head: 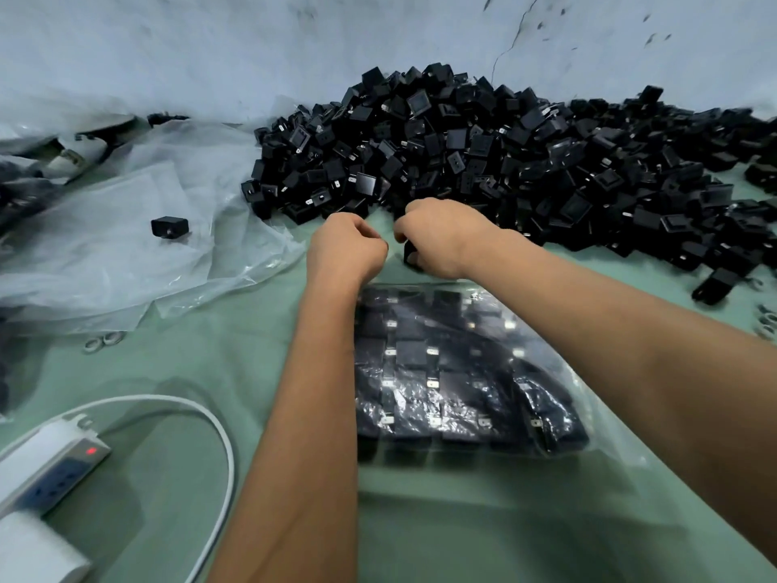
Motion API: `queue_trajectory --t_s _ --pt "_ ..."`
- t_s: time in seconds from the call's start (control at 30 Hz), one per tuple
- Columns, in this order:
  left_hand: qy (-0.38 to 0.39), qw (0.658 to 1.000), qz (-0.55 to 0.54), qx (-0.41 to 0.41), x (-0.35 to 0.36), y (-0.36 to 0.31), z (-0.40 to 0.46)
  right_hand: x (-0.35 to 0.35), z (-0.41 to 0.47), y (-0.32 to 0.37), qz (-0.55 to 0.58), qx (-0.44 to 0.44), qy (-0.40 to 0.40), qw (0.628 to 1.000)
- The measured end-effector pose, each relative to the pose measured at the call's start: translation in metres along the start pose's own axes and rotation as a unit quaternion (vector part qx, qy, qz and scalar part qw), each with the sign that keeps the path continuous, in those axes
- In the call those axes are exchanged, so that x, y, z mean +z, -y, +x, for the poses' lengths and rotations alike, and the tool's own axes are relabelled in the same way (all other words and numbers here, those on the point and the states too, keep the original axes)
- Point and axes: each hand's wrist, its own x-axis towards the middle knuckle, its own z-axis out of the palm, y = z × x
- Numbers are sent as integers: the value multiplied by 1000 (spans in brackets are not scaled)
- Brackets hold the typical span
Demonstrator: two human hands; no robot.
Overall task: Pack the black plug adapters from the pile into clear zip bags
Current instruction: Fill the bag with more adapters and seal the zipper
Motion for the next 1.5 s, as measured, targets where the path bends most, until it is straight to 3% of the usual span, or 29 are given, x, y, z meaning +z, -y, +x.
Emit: queue_trajectory --t_s 0.1,0.2,0.27,0.33,0.4,0.47,0.6,0.83,0.97,1.13,1.5 --pt "15 1000 4 17 2 -4 -3 -1 -24 -14 109 26 -36 993" --pt "50 998 -4 50 4 -13 -7 1 -60 -36 238 92 -154 955" --pt "81 993 -20 84 10 -21 -14 9 -96 -55 334 157 -229 901" --pt "120 984 -25 133 20 -32 -24 21 -133 -70 439 230 -282 821" --pt "166 964 -3 206 34 -45 -36 37 -163 -79 512 297 -310 744" --pt "204 935 26 291 51 -58 -48 53 -181 -81 547 338 -305 702" --pt "242 887 78 386 77 -70 -70 72 -190 -81 552 357 -271 703" --pt "253 860 94 433 82 -72 -77 71 -194 -81 627 309 -221 680" --pt "269 855 102 431 85 -71 -79 66 -200 -85 637 306 -200 679" --pt "263 857 99 431 85 -71 -77 66 -203 -86 581 302 -200 729" --pt "253 858 87 438 79 -75 -75 67 -206 -87 640 198 -157 725"
